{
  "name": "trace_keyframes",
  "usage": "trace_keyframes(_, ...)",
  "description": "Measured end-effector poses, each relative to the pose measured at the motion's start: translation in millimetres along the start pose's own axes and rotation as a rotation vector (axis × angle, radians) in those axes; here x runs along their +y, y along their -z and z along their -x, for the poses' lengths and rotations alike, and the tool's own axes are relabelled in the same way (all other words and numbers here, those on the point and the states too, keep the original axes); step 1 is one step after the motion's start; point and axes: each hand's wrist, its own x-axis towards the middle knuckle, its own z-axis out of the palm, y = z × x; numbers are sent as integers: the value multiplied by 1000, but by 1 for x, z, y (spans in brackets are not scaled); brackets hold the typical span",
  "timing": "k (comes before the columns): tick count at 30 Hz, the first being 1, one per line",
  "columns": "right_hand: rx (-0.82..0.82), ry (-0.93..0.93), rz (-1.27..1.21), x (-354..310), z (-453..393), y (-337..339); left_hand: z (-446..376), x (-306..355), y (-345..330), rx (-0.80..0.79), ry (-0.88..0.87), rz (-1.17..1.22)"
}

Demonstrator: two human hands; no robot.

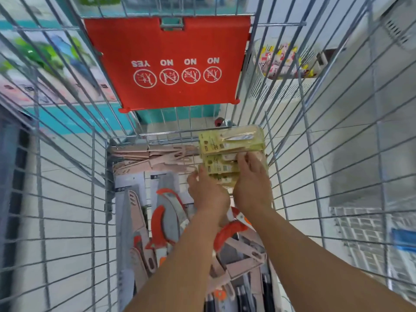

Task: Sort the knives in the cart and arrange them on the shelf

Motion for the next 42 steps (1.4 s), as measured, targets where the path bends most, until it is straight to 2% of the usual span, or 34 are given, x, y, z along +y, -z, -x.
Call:
trace_keyframes(4,-76,-9,62,1,3,1,-4,-14,0,-100,-163,-209)
trace_keyframes(9,-58,-24,54,-5,13,6,2,-28,8,-55,-296,-393)
trace_keyframes(13,-46,46,-16,-15,35,5,20,-41,25,-20,-375,-511)
trace_keyframes(18,-35,109,-71,-20,77,-19,53,-80,49,-9,-320,-634)
trace_keyframes(23,-163,110,-3,-21,122,-36,81,-128,62,37,-265,-649)
trace_keyframes(26,-238,108,17,-15,145,-45,95,-147,66,9,-272,-690)
trace_keyframes(29,-315,116,22,-7,165,-53,105,-160,67,28,-256,-645)
trace_keyframes(33,-357,96,-103,-3,185,-49,117,-171,71,85,-173,-580)
trace_keyframes(37,-354,137,-56,-4,192,-47,131,-180,76,185,-411,-676)
trace_keyframes(40,-390,284,43,-10,193,-53,129,-192,74,198,-181,-568)
trace_keyframes(42,-396,390,118,-12,194,-59,129,-200,74,193,-97,-532)
